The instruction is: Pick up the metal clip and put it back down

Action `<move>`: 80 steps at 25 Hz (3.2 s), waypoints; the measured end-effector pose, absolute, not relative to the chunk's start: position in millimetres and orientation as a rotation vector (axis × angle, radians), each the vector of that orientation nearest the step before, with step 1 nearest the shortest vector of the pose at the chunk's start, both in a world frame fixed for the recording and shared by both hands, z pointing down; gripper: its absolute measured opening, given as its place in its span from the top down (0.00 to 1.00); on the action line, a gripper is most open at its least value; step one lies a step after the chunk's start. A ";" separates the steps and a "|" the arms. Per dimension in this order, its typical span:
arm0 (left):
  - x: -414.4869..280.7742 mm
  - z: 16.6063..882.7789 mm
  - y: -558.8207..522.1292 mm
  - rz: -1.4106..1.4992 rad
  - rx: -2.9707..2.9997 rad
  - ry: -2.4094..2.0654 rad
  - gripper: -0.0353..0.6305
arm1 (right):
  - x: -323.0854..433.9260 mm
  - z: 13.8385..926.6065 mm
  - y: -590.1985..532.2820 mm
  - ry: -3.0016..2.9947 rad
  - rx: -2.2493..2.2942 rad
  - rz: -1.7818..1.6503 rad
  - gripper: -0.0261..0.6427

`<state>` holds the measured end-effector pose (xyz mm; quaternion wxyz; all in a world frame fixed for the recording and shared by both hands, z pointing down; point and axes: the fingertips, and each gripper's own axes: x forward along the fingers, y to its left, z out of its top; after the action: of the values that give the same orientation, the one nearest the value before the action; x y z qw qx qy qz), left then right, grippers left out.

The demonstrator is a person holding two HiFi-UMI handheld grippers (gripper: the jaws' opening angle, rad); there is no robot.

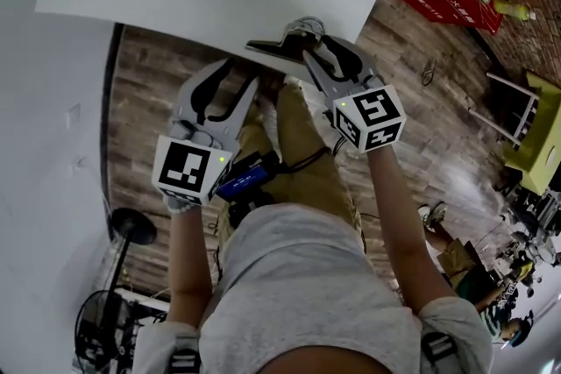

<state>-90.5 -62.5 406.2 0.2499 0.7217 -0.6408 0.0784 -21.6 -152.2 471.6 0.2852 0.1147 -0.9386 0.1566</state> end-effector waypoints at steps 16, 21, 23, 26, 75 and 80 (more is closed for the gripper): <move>-102.9 416.5 -73.0 0.211 1.892 -1.760 0.71 | -44.1 486.2 -142.8 -2.499 0.106 0.397 0.78; -106.5 419.9 -75.0 0.182 1.896 -1.754 0.71 | -45.9 483.9 -139.8 -2.507 0.050 0.421 0.80; -106.1 421.3 -76.3 0.178 1.897 -1.746 0.71 | -45.4 481.6 -138.3 -2.512 0.024 0.429 0.81; -103.8 423.6 -78.0 0.178 1.901 -1.727 0.70 | -44.7 477.1 -134.8 -2.524 -0.012 0.438 0.84; -76.6 339.1 -113.1 -0.060 2.197 -1.475 0.57 | -36.2 305.3 -120.5 -2.956 0.124 0.547 0.90; -68.3 315.3 -118.4 -0.045 2.269 -1.477 0.58 | -26.1 284.0 -123.7 -2.996 0.182 0.515 0.90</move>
<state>-68.3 -118.4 315.3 0.2151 0.8184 -0.5326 -0.0162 -26.1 -123.7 284.0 0.0478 0.0598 -0.9827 0.1689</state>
